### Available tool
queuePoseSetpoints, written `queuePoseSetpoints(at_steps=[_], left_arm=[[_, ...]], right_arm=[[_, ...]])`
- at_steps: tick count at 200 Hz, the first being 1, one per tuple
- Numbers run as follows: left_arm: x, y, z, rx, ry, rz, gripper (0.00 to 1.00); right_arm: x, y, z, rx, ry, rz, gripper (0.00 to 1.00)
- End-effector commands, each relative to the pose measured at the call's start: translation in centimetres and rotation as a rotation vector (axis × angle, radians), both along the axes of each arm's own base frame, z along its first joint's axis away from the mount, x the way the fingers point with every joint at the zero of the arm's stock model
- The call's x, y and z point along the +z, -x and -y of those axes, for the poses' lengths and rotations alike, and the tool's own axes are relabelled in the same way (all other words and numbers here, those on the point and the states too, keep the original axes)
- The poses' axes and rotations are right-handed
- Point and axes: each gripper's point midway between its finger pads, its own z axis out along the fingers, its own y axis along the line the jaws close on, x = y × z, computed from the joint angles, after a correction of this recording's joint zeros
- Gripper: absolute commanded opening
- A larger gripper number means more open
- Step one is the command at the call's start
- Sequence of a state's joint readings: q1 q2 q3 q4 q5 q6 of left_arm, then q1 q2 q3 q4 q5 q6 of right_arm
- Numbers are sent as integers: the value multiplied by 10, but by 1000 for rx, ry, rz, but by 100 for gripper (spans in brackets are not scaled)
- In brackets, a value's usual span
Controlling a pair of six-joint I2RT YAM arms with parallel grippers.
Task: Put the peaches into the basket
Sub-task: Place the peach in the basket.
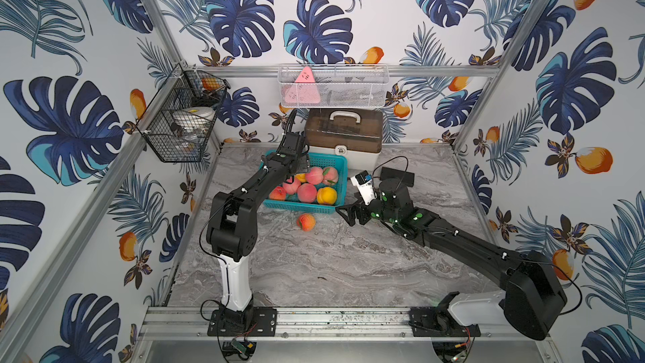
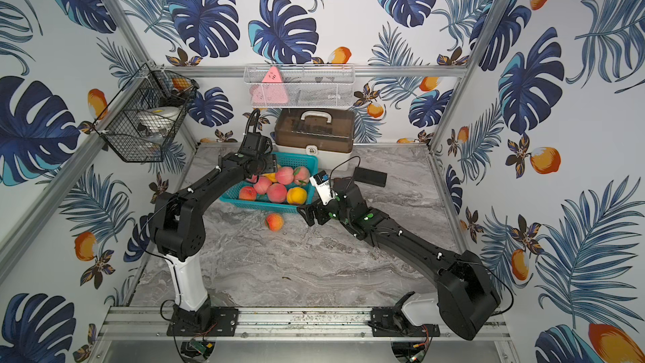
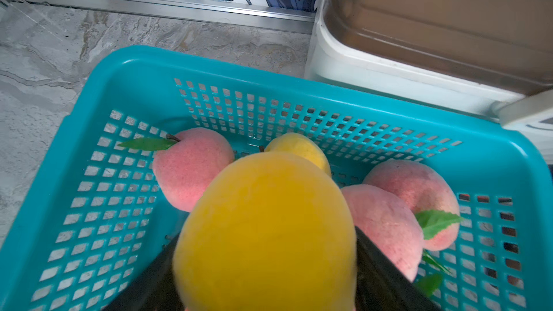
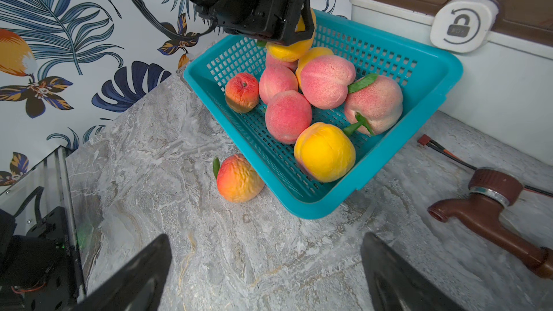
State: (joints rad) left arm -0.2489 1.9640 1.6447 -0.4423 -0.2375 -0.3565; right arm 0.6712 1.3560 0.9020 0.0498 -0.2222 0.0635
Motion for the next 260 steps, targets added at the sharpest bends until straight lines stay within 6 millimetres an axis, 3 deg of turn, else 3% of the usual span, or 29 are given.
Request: queuePoseSetpoints(at_steps=[1, 100, 260], left_arm=[[4, -2, -10, 39, -40, 19, 69], [-7, -11, -24, 85, -80, 33, 70], [-29, -14, -26, 99, -103, 12, 72]], right_arm=[[-2, 2, 0, 3, 0, -12, 100], [-4, 3, 1, 5, -9, -21, 100], [-6, 2, 1, -3, -18, -28, 100]])
